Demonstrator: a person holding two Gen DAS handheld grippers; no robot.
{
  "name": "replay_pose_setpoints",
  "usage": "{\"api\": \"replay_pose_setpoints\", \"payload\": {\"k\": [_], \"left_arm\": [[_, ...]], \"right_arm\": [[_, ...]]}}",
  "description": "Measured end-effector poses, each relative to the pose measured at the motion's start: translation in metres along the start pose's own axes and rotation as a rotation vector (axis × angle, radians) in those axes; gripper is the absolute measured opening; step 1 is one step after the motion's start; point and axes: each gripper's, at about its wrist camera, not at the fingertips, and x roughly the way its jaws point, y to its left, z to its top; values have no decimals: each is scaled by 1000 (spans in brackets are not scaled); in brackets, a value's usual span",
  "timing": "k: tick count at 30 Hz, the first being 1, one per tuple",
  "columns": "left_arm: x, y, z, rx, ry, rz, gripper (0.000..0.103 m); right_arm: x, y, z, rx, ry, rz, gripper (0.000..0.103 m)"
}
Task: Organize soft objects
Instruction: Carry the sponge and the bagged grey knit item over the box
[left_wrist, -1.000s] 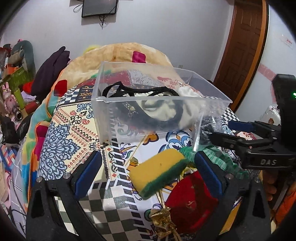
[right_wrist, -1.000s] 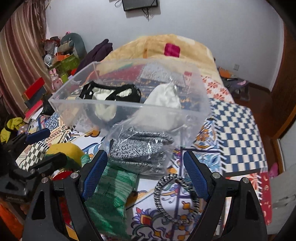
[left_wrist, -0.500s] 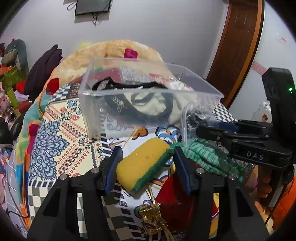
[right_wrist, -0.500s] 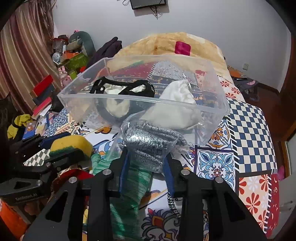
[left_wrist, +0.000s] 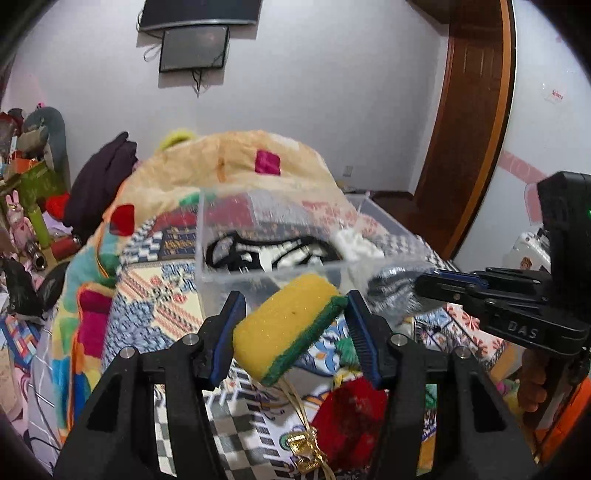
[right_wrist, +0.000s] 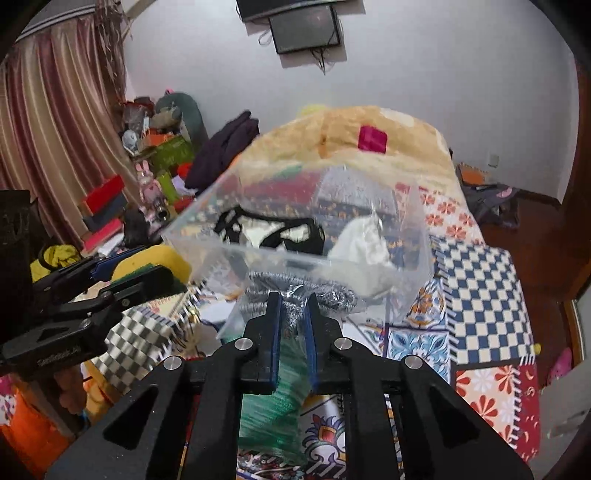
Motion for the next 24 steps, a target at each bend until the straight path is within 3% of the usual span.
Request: {"api": "replay_pose_setpoints", "payload": {"k": [14,15,16,18,20,24], "left_arm": [[-5,13,3,-55,-20,22,55],[-6,12,3,-51,-22,24,55],[-6,12,3,-49,-21,25,55],[-5,10,3,-49,-16,17,55],[-4,7,1,-41,-12,13,55],[0,1,-1,-24,1,7,55]], "right_arm": [[-8,-8,1,-21,-26,-104,11],[-5,-10,1,-21,-10,-123,23],[-2,-11,-1,-18,4,-143,52],[6,-16,-3,3,15,-166,90],[11,-20,-5,12,15,-181,92],[42,-32,-6,39,113,-180,92]]}}
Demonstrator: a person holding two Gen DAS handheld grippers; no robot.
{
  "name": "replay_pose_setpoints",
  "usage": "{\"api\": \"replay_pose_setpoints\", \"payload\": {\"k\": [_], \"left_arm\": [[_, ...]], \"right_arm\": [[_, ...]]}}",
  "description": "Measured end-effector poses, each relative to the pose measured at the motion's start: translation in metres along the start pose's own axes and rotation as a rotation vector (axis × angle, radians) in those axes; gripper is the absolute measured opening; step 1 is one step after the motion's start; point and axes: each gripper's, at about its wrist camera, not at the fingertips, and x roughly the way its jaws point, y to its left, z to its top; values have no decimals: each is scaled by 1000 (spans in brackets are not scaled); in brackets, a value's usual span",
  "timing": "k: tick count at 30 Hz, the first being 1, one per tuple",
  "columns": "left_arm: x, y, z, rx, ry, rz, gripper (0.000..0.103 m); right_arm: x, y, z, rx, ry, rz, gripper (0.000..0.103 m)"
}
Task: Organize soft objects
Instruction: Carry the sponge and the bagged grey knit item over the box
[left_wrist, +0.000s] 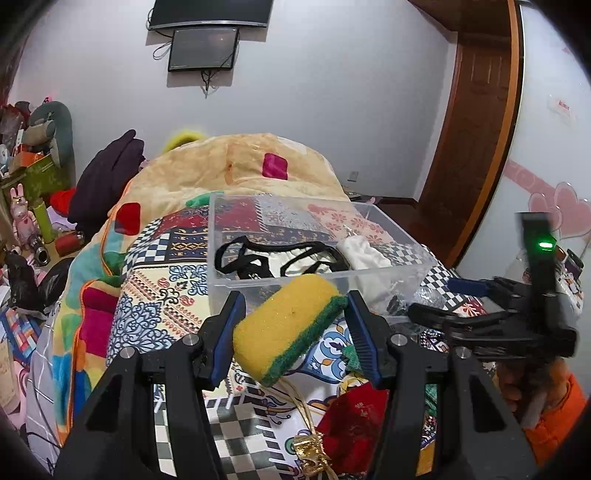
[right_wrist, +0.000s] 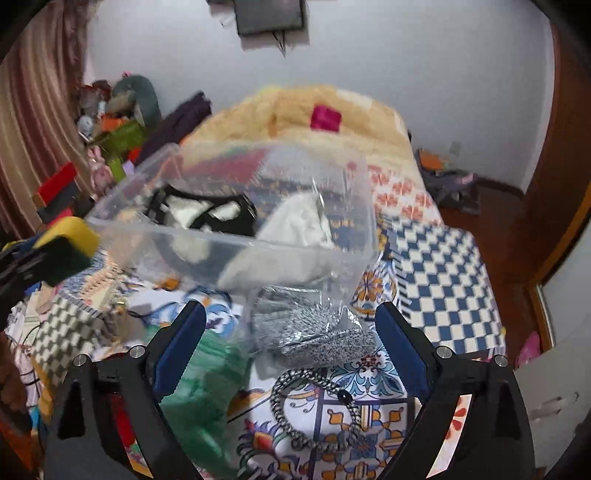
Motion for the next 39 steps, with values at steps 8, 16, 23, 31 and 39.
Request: {"api": "replay_pose_setpoints", "payload": {"k": [8,16,23,31,39], "left_arm": [[4,-6,-2,27,2,3,55],[7,3,16,12,-30,6,55],[33,11,48,-13,-23,5,55],[75,8,60,15,55,10,55],[115,7,59,18,142,16,58]], "right_arm": [[20,-18,-6,74,81,83,55],[-38,-6,1,6,-40,123,50],[-59,8,35,-21,-165,108,50],[-20,13,64,-9,-143,76,51],[18,13,62,-6,-42,70,52]]}}
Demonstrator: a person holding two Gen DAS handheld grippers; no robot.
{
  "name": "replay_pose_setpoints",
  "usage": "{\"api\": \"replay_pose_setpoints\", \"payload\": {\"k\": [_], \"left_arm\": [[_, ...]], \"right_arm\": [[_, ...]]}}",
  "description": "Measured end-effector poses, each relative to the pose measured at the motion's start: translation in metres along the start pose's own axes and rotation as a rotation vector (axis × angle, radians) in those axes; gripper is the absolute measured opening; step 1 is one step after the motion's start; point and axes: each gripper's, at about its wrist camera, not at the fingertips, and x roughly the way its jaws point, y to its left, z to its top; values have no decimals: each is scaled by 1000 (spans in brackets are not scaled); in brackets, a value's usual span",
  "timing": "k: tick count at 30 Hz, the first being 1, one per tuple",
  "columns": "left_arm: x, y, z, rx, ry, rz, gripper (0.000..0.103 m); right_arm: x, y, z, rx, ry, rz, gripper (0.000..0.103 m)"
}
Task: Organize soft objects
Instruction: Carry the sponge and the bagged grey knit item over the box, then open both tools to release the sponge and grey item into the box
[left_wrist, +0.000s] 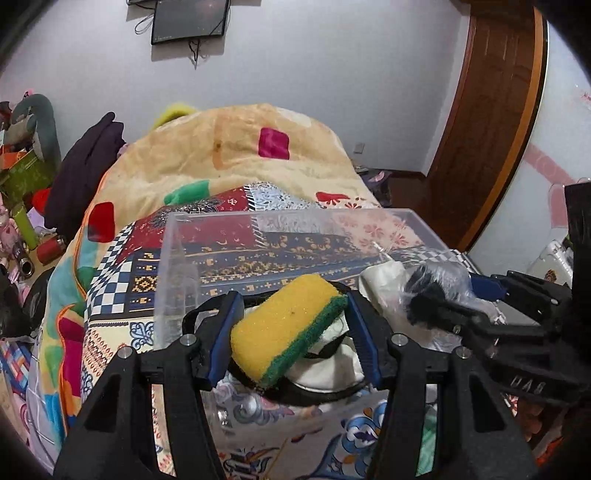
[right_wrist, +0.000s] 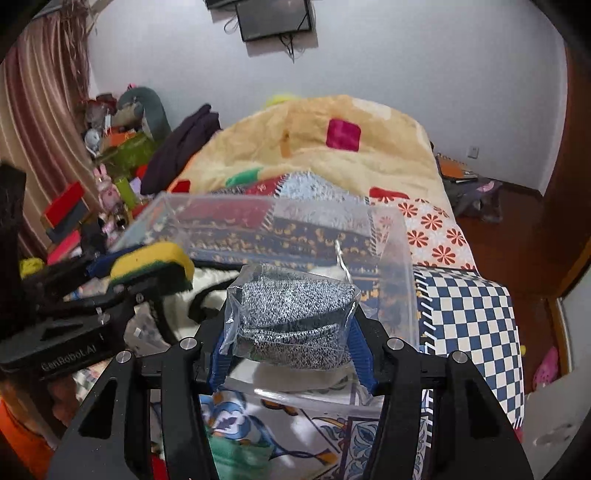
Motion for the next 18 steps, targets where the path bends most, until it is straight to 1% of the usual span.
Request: {"api": "replay_pose_setpoints", "payload": {"k": [2,4,5,7,11,14,15,16,18], "left_arm": [[5,-1,0,4,11,5,64],[6,-2,0,8,9,10,72],[4,-3,-1,11,5,11,73],[-2,-4,-1,19,-9,14,80],[-22,-6,-2,34,-45,12,80],[-45,-7,-4,50,-87,26,82],[-55,-8,-5,54,-103,30,87],[-64,-9,-8,56,-121,34,94],[-81,-11,-14,58,-153,43,98]], "right_arm": [[3,3,-2,-25,12,-23,54],[1,5,-4,-41,16,-30,63],[-2,4,-5,-45,12,-27,66],[-10,2,-5,-51,-1,-21,75],[-33,-2,-6,-57,-41,-6,79],[-56,-5,-5,-48,-82,9,81],[-66,-5,-5,-45,-100,16,82],[-77,-4,-6,-46,-120,20,83],[-91,1,-7,-61,-148,19,84]]}}
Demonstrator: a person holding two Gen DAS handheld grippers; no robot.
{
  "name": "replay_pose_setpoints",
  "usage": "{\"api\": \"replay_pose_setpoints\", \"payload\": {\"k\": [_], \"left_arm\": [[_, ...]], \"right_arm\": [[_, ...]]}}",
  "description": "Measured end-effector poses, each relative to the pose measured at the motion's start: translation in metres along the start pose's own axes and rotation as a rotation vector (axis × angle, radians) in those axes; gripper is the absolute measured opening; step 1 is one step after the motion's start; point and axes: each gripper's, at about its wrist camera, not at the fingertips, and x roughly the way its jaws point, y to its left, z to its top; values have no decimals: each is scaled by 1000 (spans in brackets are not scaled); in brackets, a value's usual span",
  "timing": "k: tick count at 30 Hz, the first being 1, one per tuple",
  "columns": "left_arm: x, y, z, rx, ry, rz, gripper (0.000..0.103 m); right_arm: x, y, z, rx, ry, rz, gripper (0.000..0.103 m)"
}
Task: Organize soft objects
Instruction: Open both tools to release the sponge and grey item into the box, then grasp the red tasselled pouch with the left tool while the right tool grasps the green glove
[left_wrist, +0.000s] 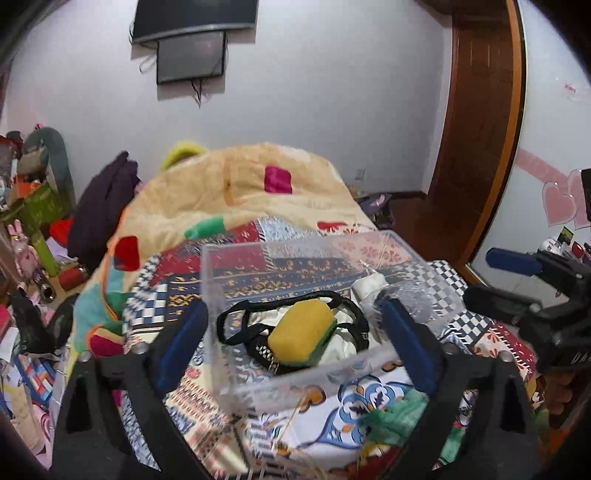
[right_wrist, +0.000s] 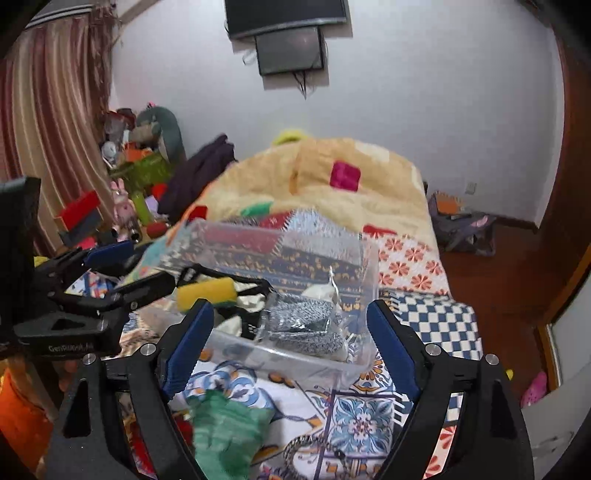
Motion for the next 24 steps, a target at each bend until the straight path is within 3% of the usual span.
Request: {"api": "replay_pose_setpoints", "payload": {"k": [6,16,24], "left_arm": [[-35,-4,-23,8,-2,-8,101],[-36,-14,-81,-8,100,-46,101],[-17,-18,-111,-45,175,-85,98]], "right_arm": [[-31,22,-16,-74,-51,-5,89],[2,25,-76,-1,135,68,87],[28,18,-93,51,229,143,54]]}}
